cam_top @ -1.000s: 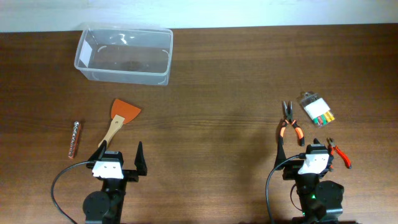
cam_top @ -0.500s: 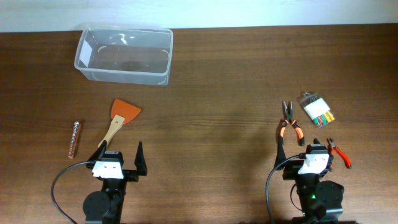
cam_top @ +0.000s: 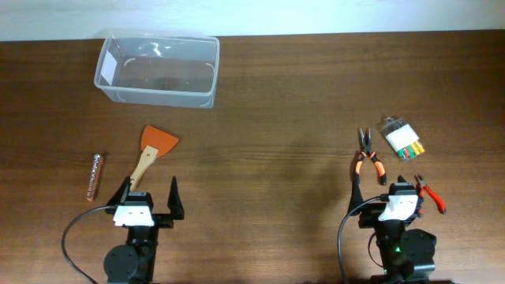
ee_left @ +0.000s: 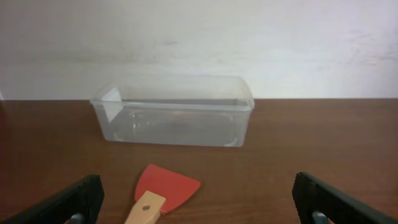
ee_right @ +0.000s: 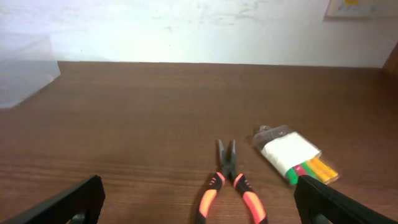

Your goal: Pack container

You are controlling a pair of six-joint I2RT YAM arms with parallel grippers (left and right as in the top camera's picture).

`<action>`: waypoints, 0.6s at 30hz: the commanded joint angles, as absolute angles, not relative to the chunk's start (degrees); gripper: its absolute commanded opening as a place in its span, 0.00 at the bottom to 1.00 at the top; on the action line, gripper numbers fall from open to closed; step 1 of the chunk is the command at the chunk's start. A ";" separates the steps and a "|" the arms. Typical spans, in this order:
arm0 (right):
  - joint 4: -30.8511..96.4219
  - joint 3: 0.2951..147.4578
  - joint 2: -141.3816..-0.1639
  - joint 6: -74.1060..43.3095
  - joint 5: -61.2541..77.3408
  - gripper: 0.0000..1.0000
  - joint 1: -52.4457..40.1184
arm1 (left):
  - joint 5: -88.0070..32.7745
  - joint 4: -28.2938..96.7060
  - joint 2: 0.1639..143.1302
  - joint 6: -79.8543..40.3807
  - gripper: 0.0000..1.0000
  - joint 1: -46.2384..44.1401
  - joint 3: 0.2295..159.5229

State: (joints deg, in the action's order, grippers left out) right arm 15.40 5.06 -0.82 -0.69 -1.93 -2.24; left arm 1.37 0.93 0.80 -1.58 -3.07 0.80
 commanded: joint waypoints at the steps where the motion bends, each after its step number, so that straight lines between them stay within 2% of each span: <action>1: 15.84 4.82 -1.63 -8.32 2.15 0.99 -2.22 | 3.03 -1.69 0.30 -1.93 0.99 -3.22 0.51; 5: 15.00 5.50 -3.79 -10.22 8.64 0.98 -2.22 | -4.23 -2.79 0.58 -3.92 0.99 -3.22 3.16; 9: 15.07 10.70 -9.72 -10.83 8.99 0.99 -2.22 | -5.13 10.81 4.43 -3.79 0.99 -3.22 11.27; 13: 16.53 19.46 -21.87 -10.83 13.69 0.99 -2.22 | -2.79 23.57 14.04 -1.63 0.99 -3.22 23.29; 18: 29.50 38.70 -42.48 -10.28 16.05 0.98 -2.22 | 3.92 37.30 29.08 -0.43 0.99 -3.22 38.81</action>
